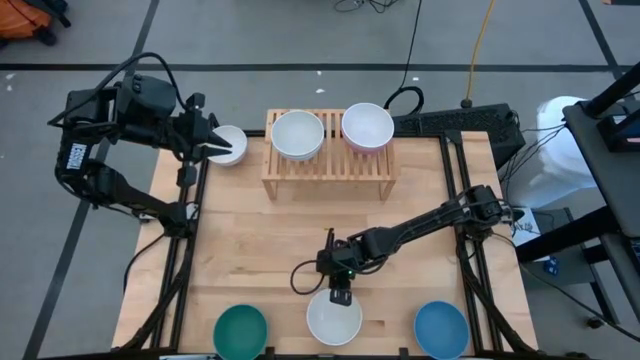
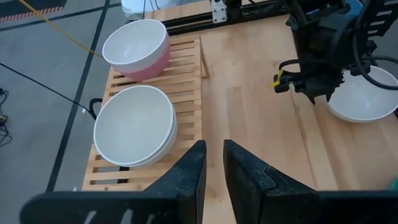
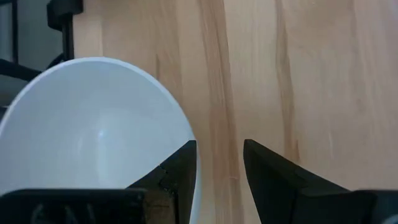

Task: Place and stack bowls onto a shelf
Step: Stack the white bowl on top of the gray bowl on the shelf

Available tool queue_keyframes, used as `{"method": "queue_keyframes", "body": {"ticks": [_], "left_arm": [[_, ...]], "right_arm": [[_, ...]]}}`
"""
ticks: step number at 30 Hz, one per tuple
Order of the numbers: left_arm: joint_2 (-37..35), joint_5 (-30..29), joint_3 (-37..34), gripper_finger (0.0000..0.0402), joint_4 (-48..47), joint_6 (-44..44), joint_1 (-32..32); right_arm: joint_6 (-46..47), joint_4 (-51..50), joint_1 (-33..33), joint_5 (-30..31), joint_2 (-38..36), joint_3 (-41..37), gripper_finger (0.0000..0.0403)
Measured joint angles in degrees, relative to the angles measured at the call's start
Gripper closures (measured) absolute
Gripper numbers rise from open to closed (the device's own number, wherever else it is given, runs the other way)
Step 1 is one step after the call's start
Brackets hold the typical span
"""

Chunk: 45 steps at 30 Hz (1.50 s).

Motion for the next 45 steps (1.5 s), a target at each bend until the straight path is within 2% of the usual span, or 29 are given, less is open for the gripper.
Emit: {"method": "queue_keyframes", "body": {"ticks": [4, 10, 16, 24, 33, 38, 41, 45], "left_arm": [[0.0, 0.0, 0.0, 0.0339, 0.0, 1.9, 0.0], [0.0, 0.0, 0.0, 0.0339, 0.0, 2.2, 0.0], [0.0, 0.0, 0.0, 0.0339, 0.0, 2.2, 0.0], [0.0, 0.0, 0.0, 0.0339, 0.0, 2.1, 0.0], [0.0, 0.0, 0.0, 0.0339, 0.0, 2.0, 0.0], [0.0, 0.0, 0.0, 0.0339, 0.0, 1.9, 0.0], [0.0, 0.0, 0.0, 0.0339, 0.0, 1.9, 0.0], [0.0, 0.0, 0.0, 0.0339, 0.0, 1.6, 0.0]], "right_arm": [[0.0, 0.5, 0.0, -2.6, -0.3, 0.0, 0.0277], [0.6, 0.6, 0.0, -2.9, -0.4, 0.0, 0.0277], [1.2, 0.5, 0.0, -7.3, -0.4, 0.0, 0.0277], [-0.6, -0.2, 0.1, -7.1, -0.4, -0.1, 0.0277], [0.8, 1.3, 0.0, -7.1, -0.4, -6.5, 0.0277], [0.3, 2.2, 0.0, -6.9, -0.4, -7.2, 0.0278], [-1.8, 4.0, 0.0, -6.9, -0.4, -7.2, 0.029], [-3.6, 7.6, 0.0, -6.9, -0.4, -7.2, 0.0344]]}}
